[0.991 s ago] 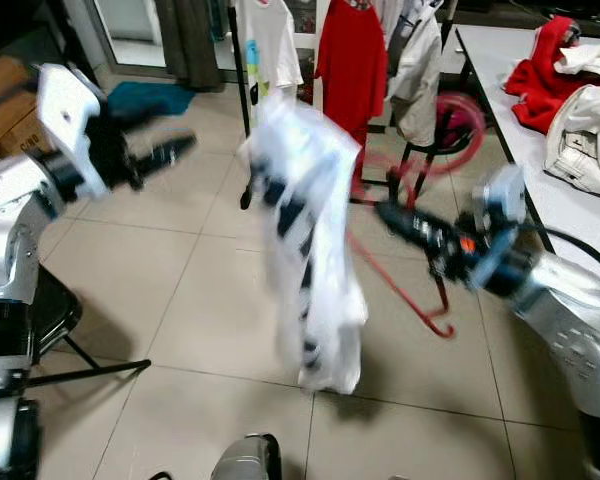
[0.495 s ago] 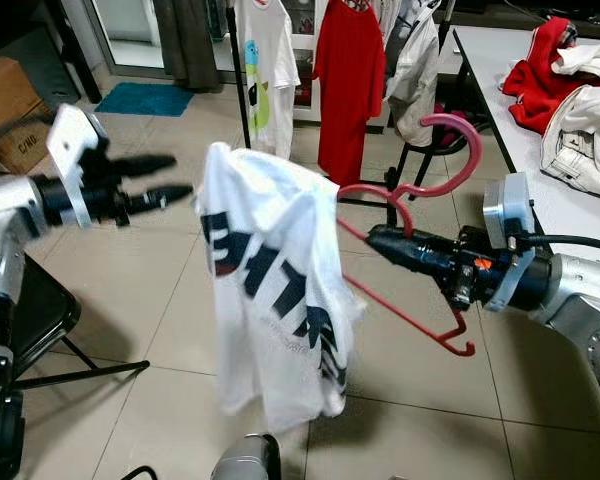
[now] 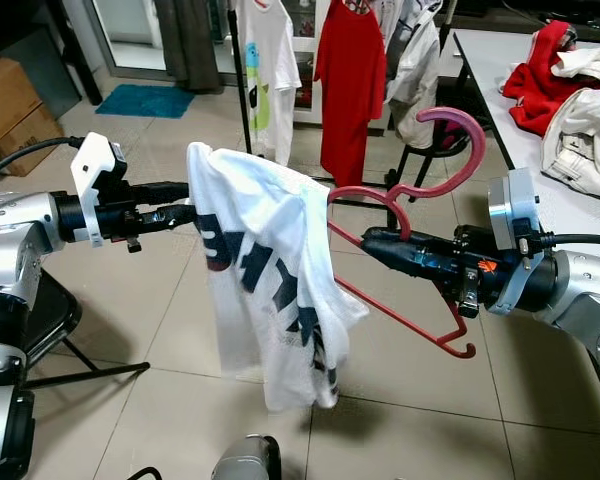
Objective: Hang hanger
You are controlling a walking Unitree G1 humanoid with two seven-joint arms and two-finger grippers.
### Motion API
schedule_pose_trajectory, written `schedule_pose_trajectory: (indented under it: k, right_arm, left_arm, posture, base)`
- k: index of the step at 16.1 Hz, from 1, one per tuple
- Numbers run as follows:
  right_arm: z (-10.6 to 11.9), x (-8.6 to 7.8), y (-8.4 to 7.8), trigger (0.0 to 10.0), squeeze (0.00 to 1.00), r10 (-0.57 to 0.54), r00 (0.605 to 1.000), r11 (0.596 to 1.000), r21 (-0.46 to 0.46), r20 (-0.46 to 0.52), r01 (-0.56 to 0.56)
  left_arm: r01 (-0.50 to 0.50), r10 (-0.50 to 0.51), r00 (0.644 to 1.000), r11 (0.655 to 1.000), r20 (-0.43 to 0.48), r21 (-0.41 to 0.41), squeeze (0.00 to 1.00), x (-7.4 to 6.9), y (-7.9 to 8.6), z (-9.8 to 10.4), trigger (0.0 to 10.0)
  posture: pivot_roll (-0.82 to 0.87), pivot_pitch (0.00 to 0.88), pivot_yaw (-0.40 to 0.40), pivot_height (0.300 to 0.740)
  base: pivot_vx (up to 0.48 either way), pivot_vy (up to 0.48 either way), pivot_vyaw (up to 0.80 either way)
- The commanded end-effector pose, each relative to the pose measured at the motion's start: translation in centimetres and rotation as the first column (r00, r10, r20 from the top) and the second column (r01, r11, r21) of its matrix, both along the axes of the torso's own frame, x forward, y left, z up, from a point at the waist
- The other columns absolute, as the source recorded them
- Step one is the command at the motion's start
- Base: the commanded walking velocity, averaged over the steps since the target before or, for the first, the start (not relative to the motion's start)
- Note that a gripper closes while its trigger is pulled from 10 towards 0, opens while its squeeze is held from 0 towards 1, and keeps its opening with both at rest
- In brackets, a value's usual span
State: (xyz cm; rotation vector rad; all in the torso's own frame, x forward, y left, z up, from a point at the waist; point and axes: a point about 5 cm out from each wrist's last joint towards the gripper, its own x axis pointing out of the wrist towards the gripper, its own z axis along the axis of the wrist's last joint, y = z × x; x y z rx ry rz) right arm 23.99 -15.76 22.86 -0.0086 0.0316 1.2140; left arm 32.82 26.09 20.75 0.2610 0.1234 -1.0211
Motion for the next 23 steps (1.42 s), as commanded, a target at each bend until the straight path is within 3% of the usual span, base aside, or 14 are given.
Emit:
schedule_pose_trajectory:
  k: [1,7,15,19,21,23]
  right_arm:
    - [0.8,-0.3,0.2,10.0,0.00,0.029,0.999,1.000,0.009,0.030,-0.029]
    - [0.8,-0.5,0.3,10.0,0.00,0.035,0.999,0.999,0.009,0.024,-0.035]
    - [0.5,-0.4,0.3,10.0,0.00,0.017,1.000,1.000,0.003,0.017,-0.017]
    - [0.2,0.1,0.1,10.0,0.00,-0.038,0.999,0.999,-0.014,0.026,0.039]
    - [0.2,0.2,0.1,10.0,0.00,-0.046,0.999,0.999,-0.015,0.025,0.047]
    - [0.1,0.2,0.1,10.0,0.00,-0.049,0.999,0.999,-0.015,0.022,0.050]
  left_arm:
    - [0.021,-0.021,1.000,1.000,0.009,0.017,0.00,0.3,-0.4,0.2,0.0]
    - [-0.047,0.048,0.996,0.999,0.081,-0.013,0.00,1.3,-0.4,0.7,0.0]
    - [-0.136,0.146,0.982,0.987,0.119,-0.087,0.00,1.3,0.0,0.1,0.0]
    - [-0.305,0.330,0.934,0.936,0.138,-0.177,0.00,0.5,1.5,-1.2,0.0]
    - [-0.339,0.367,0.920,0.921,0.138,-0.190,0.00,0.0,1.7,-1.8,0.0]
    - [-0.411,0.447,0.881,0.885,0.154,-0.218,0.00,-0.6,2.3,-2.4,0.0]
  posture:
    - [0.07,0.052,0.041,0.740]
    - [0.07,0.050,0.043,0.740]
    - [0.07,0.053,0.044,0.740]
    - [0.07,0.053,0.052,0.740]
    - [0.06,0.052,0.054,0.740]
    - [0.07,0.051,0.052,0.740]
  base:
    - [0.000,0.000,0.00]
    - [0.000,0.000,0.00]
    - [0.000,0.000,0.00]
    - [0.000,0.000,0.00]
    - [0.000,0.000,0.00]
    - [0.000,0.000,0.00]
